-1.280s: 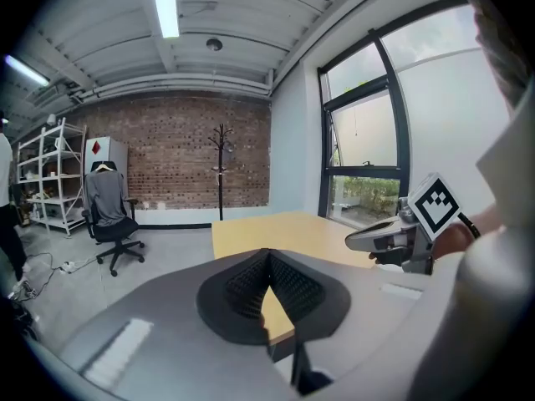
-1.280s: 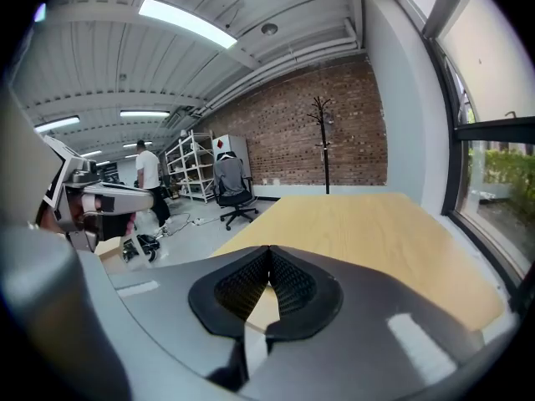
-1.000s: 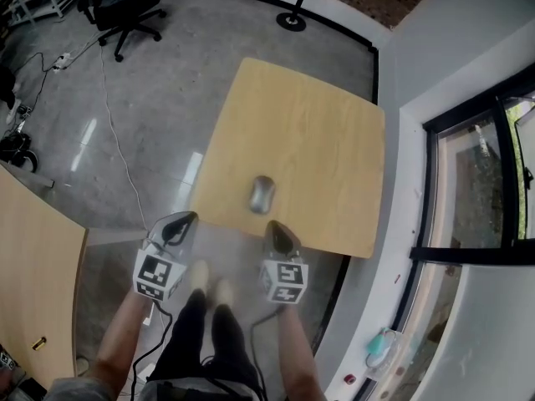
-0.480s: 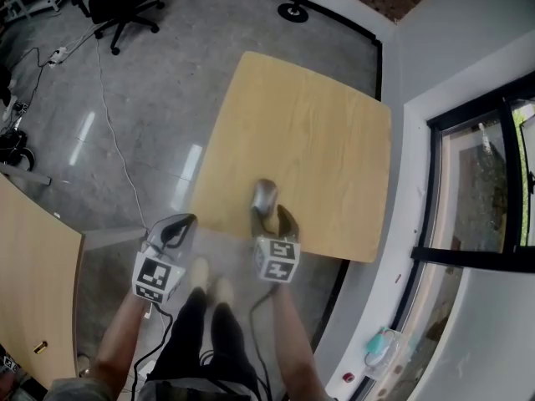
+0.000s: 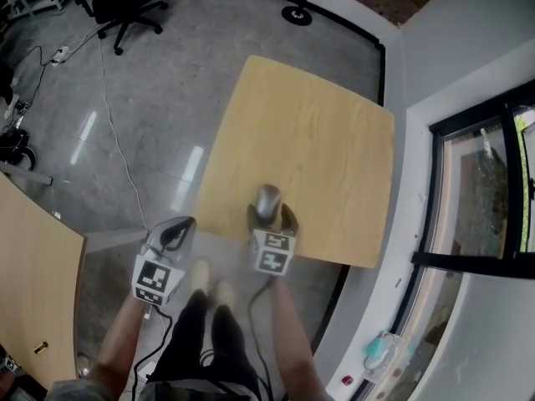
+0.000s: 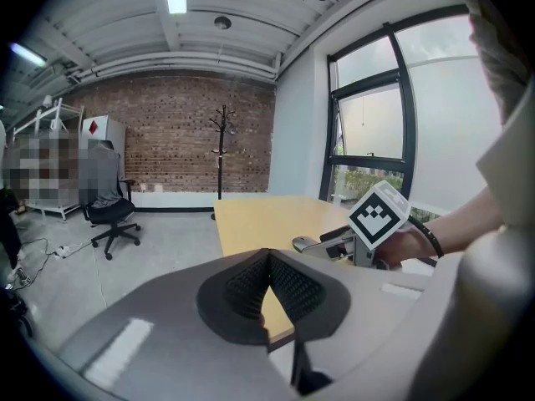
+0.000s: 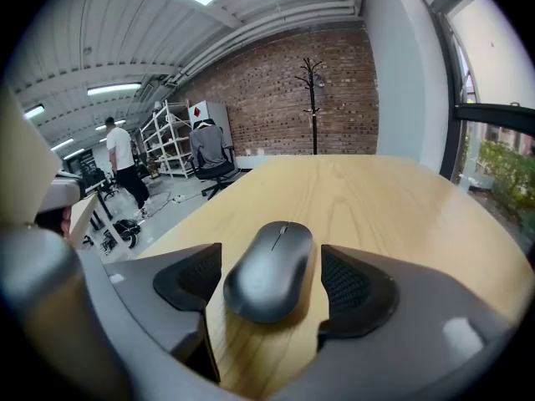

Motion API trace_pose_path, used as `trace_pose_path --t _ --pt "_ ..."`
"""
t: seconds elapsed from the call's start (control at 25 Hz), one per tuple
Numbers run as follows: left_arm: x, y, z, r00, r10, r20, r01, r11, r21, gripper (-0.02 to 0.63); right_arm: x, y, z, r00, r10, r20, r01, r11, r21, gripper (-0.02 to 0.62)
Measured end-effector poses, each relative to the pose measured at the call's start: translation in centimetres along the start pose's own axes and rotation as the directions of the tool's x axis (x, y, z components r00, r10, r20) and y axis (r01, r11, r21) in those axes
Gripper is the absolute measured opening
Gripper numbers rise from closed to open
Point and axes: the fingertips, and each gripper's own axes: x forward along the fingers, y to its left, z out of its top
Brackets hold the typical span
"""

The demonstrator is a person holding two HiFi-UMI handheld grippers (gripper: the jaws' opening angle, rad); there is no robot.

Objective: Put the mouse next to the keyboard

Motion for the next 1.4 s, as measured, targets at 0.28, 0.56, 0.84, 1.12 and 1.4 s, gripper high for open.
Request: trace_pose_path --t 0.28,0.56,0.84,1.12,1.4 --pt "0.0 0.5 -0.6 1.0 0.004 -0.01 -0.004 1.0 -0.008 -0.002 0.6 0.1 -0.5 0.999 -0.03 -0.039 0.029 0.999 -0.032 0.37" --pt "0.0 0.7 -0.8 1.0 0.007 -0.008 -0.007 1.0 -0.013 -0.002 0.8 0.1 -1.0 0.997 -0.051 -0.063 0.049 0.998 -0.044 0.334" --pt "-0.2 0.8 -0.9 1.0 0.008 -0.008 -0.009 1.0 -0.017 -0.002 0.6 -0.2 -0.9 0.996 -0.065 -0.062 0.063 0.997 -0.032 0.322" --pt "-0.2 0.6 -0.3 1.0 0.006 0.003 -0.006 1.0 -0.02 -0.002 -0.3 -0.7 0.1 0.997 -0.068 -0.024 0.068 0.998 -0.013 0.321" --pt "-0.2 -0.2 0.7 1.0 0.003 0.009 -0.003 1.0 -0.01 -0.002 -1.9 -1.7 1.7 0.998 -0.064 0.012 0.064 0.998 -0.021 0.319"
